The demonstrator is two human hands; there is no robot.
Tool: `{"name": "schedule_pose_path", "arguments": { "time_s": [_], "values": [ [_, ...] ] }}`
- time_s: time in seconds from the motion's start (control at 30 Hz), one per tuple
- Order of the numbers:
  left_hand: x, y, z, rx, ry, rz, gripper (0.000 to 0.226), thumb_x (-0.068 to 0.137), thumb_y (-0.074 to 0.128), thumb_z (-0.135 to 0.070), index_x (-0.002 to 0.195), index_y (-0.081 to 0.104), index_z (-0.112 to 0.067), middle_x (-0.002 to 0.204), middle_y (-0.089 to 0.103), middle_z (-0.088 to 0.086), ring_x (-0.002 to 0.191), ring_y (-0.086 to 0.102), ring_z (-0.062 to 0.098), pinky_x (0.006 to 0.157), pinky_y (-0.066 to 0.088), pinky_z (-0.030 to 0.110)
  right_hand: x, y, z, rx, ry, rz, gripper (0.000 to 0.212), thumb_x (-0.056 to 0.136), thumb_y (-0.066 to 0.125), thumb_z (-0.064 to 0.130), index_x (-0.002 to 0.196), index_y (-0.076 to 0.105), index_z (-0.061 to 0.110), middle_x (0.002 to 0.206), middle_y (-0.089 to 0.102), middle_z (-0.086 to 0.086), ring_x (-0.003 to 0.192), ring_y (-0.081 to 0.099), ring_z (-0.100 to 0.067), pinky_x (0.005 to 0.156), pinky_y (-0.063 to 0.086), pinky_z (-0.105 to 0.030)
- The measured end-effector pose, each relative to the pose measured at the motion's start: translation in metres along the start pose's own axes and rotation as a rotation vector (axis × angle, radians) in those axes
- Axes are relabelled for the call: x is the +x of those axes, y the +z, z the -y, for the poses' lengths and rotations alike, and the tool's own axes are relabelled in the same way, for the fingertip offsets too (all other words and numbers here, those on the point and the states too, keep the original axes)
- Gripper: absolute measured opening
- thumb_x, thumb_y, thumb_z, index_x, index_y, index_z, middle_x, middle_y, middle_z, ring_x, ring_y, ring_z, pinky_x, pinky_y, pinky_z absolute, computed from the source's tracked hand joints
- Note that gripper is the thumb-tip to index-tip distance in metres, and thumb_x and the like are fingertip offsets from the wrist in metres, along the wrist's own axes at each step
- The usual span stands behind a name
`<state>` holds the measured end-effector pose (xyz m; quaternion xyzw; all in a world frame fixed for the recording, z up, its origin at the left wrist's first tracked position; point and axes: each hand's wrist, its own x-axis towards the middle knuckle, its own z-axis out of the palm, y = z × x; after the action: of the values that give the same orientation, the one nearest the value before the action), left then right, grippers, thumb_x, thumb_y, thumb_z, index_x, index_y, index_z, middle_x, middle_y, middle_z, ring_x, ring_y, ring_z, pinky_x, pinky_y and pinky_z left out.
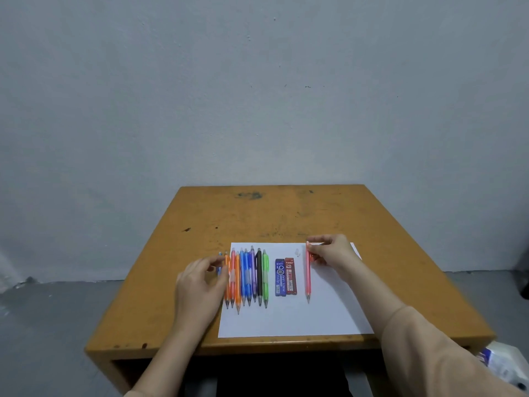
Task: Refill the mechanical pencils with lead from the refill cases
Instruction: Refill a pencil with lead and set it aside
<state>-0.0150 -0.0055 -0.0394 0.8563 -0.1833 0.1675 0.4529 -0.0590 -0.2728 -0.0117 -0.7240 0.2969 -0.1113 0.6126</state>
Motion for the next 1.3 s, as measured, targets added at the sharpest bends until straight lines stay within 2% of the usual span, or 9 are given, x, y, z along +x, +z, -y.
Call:
{"name": "schedule_pose_path", "arguments": {
  "time_s": [0.13, 0.27, 0.47, 0.6, 0.8, 0.97, 1.13, 1.2, 1.3],
  "values": [
    [0.011, -0.006, 0.012, 0.128, -0.052, 0.068, 0.027, 0.087, 0.065, -0.032, 0.112, 0.065, -0.022, 0.092, 0.052, -0.021, 0.092, 0.050, 0.001, 0.091, 0.048, 0.041, 0.003, 0.000, -0.001, -0.128, 0.014, 0.044, 0.013, 0.086, 0.068, 0.006, 0.099, 0.069, 0.009, 0.061, 0.059, -0.007, 0.046, 0.049, -0.011, 0.047, 0.041, -0.018],
    [0.016, -0.007, 0.028, 0.241, -0.064, 0.143, 0.033, 0.089, 0.060, -0.038, 0.119, 0.061, -0.024, 0.110, 0.061, -0.010, 0.105, 0.050, 0.005, 0.098, 0.040, 0.035, 0.007, 0.002, -0.005, -0.190, 0.000, 0.058, 0.012, 0.086, 0.068, 0.007, 0.098, 0.069, 0.007, 0.059, 0.059, -0.005, 0.041, 0.049, -0.007, 0.044, 0.040, -0.014],
    [0.016, -0.002, 0.037, 0.354, -0.059, 0.189, 0.049, 0.091, 0.053, -0.046, 0.133, 0.050, -0.021, 0.130, 0.054, -0.005, 0.124, 0.042, 0.011, 0.105, 0.033, 0.037, 0.012, 0.006, -0.013, -0.302, -0.070, 0.044, 0.013, 0.086, 0.069, 0.014, 0.098, 0.072, 0.009, 0.070, 0.062, -0.005, 0.059, 0.057, -0.014, 0.064, 0.047, -0.022],
    [0.014, 0.000, 0.035, 0.464, -0.060, 0.243, 0.056, 0.093, 0.042, -0.054, 0.139, 0.042, -0.023, 0.139, 0.046, -0.005, 0.132, 0.035, 0.011, 0.109, 0.028, 0.036, 0.013, 0.006, -0.016, -0.368, -0.103, 0.008, 0.012, 0.089, 0.065, 0.013, 0.099, 0.071, 0.011, 0.068, 0.062, -0.001, 0.056, 0.055, -0.008, 0.060, 0.043, -0.019],
    [0.014, -0.001, 0.033, 0.497, -0.062, 0.259, 0.049, 0.095, 0.038, -0.050, 0.135, 0.047, -0.023, 0.138, 0.047, -0.005, 0.131, 0.035, 0.011, 0.109, 0.028, 0.035, 0.011, 0.008, -0.017, -0.382, -0.111, -0.014, 0.015, 0.091, 0.062, 0.013, 0.102, 0.071, 0.010, 0.067, 0.061, 0.000, 0.056, 0.054, -0.008, 0.058, 0.042, -0.019],
    [0.014, 0.000, 0.035, 0.505, -0.058, 0.257, 0.047, 0.096, 0.039, -0.048, 0.134, 0.049, -0.023, 0.138, 0.047, -0.005, 0.131, 0.035, 0.011, 0.108, 0.028, 0.035, 0.010, 0.007, -0.018, -0.389, -0.116, -0.014, 0.017, 0.092, 0.061, 0.015, 0.106, 0.070, 0.011, 0.070, 0.061, 0.001, 0.061, 0.053, -0.010, 0.070, 0.043, -0.024],
    [0.015, 0.000, 0.033, 0.515, -0.063, 0.255, 0.047, 0.095, 0.042, -0.047, 0.134, 0.048, -0.023, 0.138, 0.047, -0.006, 0.131, 0.035, 0.011, 0.108, 0.029, 0.035, 0.008, 0.007, -0.017, -0.404, -0.135, -0.002, 0.020, 0.092, 0.061, 0.017, 0.110, 0.069, 0.012, 0.070, 0.060, 0.004, 0.064, 0.054, -0.010, 0.071, 0.042, -0.024],
    [0.015, 0.000, 0.032, 0.511, -0.066, 0.256, 0.046, 0.094, 0.043, -0.047, 0.134, 0.049, -0.023, 0.138, 0.048, -0.006, 0.131, 0.035, 0.011, 0.109, 0.029, 0.035, 0.007, 0.006, -0.017, -0.421, -0.148, -0.002, 0.022, 0.093, 0.060, 0.016, 0.112, 0.069, 0.012, 0.069, 0.060, 0.005, 0.064, 0.054, -0.009, 0.070, 0.043, -0.022],
    [0.015, -0.001, 0.031, 0.506, -0.065, 0.239, 0.046, 0.094, 0.045, -0.046, 0.133, 0.050, -0.023, 0.137, 0.048, -0.006, 0.130, 0.036, 0.011, 0.108, 0.029, 0.035, 0.003, 0.005, -0.014, -0.425, -0.169, -0.004, 0.023, 0.093, 0.057, 0.013, 0.114, 0.068, 0.013, 0.067, 0.060, 0.003, 0.057, 0.056, -0.008, 0.057, 0.041, -0.016]
  ]
}}
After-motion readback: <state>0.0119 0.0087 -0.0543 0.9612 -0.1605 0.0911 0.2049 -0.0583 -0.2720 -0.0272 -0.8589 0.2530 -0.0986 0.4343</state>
